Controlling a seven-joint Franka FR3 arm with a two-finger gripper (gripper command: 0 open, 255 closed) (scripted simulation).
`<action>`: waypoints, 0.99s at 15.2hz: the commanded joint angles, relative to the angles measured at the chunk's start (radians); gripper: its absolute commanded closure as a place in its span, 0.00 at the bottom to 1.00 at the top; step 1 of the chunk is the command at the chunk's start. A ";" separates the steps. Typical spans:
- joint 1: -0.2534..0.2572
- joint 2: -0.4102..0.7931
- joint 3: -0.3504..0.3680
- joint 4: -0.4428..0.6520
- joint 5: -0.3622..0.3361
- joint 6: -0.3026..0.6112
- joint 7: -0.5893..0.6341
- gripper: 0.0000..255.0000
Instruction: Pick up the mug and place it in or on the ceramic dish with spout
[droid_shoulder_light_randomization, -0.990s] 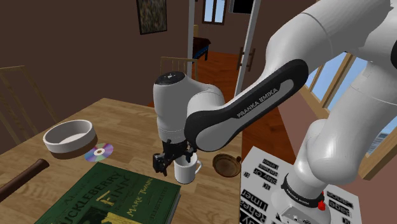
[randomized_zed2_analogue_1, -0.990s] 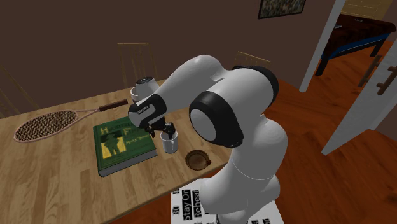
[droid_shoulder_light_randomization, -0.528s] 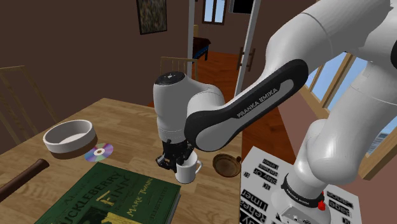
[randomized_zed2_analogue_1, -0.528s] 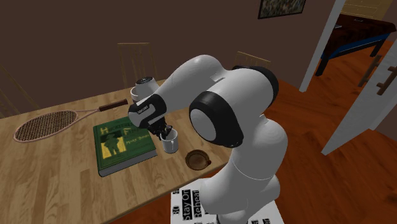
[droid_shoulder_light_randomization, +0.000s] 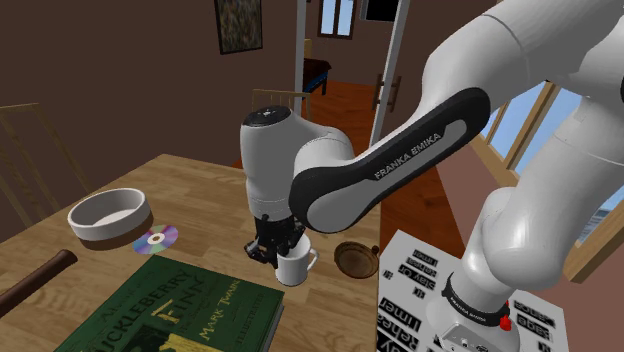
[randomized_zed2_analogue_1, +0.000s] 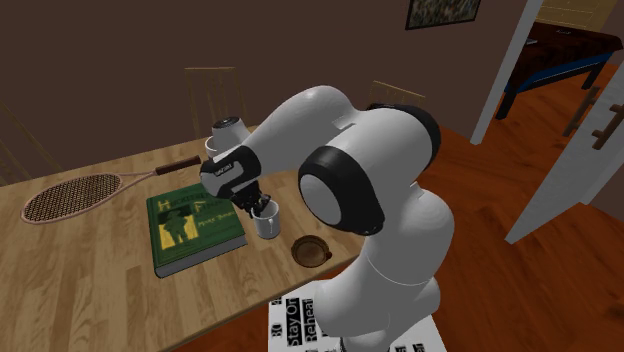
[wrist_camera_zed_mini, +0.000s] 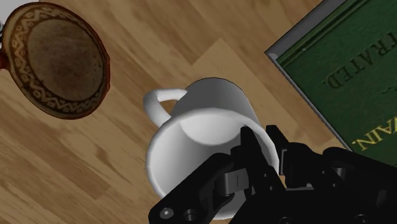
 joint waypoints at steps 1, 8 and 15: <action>0.001 -0.018 -0.003 0.013 0.011 -0.029 -0.010 1.00; 0.006 -0.071 -0.016 0.064 0.040 -0.126 -0.039 1.00; 0.008 -0.111 -0.029 0.126 0.057 -0.223 -0.059 1.00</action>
